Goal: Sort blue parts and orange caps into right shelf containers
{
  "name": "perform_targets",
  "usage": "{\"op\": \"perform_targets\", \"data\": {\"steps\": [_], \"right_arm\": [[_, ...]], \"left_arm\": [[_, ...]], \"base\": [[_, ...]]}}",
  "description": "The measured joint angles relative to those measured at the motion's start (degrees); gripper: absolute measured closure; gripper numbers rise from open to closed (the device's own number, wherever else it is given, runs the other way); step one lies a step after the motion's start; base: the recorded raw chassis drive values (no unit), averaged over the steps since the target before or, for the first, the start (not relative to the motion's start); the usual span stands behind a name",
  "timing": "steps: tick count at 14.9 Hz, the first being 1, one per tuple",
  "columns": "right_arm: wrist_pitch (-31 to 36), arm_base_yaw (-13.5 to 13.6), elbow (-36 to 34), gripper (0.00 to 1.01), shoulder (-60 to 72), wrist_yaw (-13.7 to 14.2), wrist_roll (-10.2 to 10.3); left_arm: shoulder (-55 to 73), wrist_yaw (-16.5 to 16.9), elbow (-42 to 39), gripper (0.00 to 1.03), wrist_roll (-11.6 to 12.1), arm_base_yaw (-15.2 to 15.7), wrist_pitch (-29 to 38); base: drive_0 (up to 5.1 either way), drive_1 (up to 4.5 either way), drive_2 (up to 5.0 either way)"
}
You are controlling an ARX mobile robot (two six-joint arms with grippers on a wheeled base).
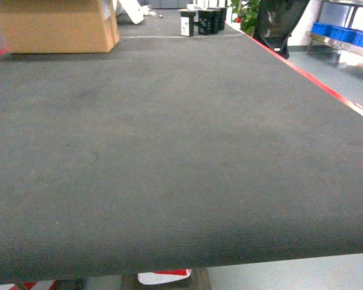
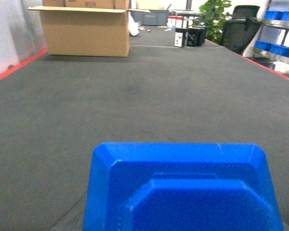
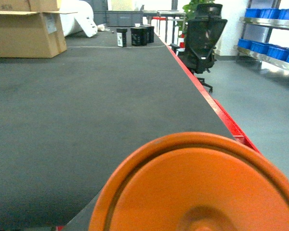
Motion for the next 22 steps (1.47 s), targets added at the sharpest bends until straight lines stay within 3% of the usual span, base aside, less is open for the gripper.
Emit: {"op": "perform_targets", "data": {"steps": [22], "right_arm": [[0.00,0.00,0.00,0.59,0.00,0.00,0.00]], "left_arm": [[0.00,0.02,0.00,0.62,0.00,0.00,0.00]], "base": [[-1.6,-1.60,-1.6]]}}
